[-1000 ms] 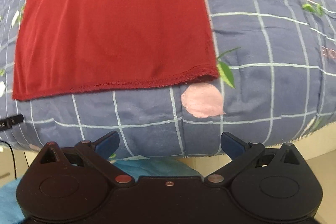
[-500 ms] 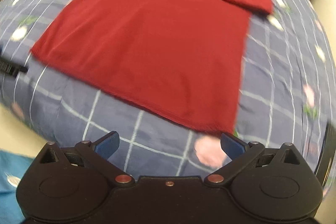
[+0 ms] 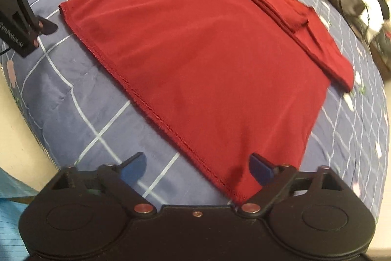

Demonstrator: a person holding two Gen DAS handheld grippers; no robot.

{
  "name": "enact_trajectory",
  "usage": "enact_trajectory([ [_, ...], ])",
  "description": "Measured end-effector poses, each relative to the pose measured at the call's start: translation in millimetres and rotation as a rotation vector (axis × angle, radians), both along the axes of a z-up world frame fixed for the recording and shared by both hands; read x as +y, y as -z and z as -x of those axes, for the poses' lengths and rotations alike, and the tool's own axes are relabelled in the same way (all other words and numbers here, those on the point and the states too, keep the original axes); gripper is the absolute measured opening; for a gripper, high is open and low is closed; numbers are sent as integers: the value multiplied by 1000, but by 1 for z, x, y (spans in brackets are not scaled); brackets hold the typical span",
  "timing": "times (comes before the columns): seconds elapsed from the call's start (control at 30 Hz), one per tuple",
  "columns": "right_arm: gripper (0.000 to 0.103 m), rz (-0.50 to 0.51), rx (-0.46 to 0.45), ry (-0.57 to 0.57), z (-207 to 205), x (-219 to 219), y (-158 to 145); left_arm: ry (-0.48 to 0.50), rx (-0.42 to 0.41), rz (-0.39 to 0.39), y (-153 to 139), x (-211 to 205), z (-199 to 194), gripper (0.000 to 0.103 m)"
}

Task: Fold small clothes
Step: 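Move both tools down to the hem of the sweater, then grasp the hem with the right tool while the left tool grasps the hem beside it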

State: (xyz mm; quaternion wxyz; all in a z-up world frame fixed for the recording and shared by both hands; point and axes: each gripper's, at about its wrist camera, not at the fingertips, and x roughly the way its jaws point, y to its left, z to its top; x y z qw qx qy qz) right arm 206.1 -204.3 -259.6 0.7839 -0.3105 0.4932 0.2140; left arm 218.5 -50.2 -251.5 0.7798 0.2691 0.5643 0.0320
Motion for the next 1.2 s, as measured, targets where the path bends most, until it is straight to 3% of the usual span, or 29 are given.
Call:
enact_trajectory([
  [0.13,79,2,-6,-92,-1,0,6,87,-5,-2,6,-12,1,102],
  [0.27,76,8,-24,-153,3,3,10,112,6,16,14,-21,-4,102],
  [0.3,70,-3,-18,-146,2,2,10,115,8,23,15,-23,-5,102],
  [0.43,26,-59,-8,-93,-3,1,0,140,11,67,15,-29,-10,102],
  [0.53,13,-111,20,-41,-13,1,-10,166,16,107,15,-35,-11,102],
  [0.83,9,-333,156,166,-63,-20,-56,233,30,154,22,-61,-17,102],
  [1.03,8,-411,220,232,-95,-34,-75,240,18,75,31,-70,-27,96],
  [1.2,8,-417,234,212,-110,-38,-86,240,8,31,32,-67,-36,86],
])
